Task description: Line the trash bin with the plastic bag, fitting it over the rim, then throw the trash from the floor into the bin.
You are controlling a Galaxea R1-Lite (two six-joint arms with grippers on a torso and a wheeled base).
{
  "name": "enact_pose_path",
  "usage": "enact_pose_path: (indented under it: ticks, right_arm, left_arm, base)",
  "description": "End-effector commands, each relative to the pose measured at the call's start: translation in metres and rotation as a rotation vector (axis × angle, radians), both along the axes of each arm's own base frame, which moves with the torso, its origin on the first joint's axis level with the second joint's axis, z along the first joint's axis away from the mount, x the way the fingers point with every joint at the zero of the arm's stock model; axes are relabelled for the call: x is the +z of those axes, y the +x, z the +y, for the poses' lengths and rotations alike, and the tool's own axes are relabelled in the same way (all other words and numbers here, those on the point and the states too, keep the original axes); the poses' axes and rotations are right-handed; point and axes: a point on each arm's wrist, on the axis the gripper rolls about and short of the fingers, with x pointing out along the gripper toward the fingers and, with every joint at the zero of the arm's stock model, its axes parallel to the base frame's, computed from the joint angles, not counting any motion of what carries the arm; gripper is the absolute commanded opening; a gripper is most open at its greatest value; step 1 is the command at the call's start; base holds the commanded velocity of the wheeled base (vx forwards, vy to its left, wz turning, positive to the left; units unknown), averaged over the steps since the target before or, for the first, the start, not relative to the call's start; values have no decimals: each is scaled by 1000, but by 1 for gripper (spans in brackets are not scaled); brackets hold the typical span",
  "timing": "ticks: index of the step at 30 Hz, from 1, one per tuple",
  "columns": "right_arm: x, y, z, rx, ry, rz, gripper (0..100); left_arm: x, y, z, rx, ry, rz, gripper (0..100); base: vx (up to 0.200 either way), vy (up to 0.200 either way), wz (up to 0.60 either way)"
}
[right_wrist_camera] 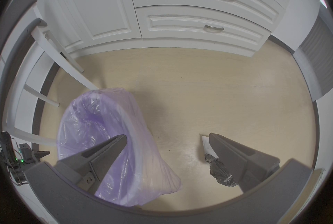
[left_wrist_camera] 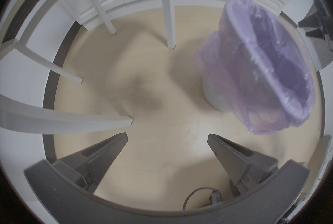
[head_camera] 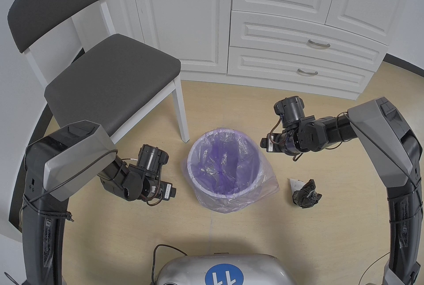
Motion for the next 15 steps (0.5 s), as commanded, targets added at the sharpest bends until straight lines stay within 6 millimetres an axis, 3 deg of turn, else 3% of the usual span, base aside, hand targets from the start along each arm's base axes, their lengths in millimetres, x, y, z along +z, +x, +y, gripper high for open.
enact_pose_path:
  ticks: [1, 7, 15]
  right_arm:
    - [-15, 14, -28, 31, 51, 47, 100]
    - [-30, 20, -38, 92, 69, 96, 100]
    - [-54, 21, -57, 122, 26, 201, 100]
  left_arm:
    - [4, -16, 8, 1, -55, -138, 100]
    - [6, -24, 14, 14, -86, -250, 100]
    - [10, -20, 31, 67, -92, -277, 100]
  base:
    - [0, 0, 0]
    - [0, 0, 0]
    - [0, 0, 0]
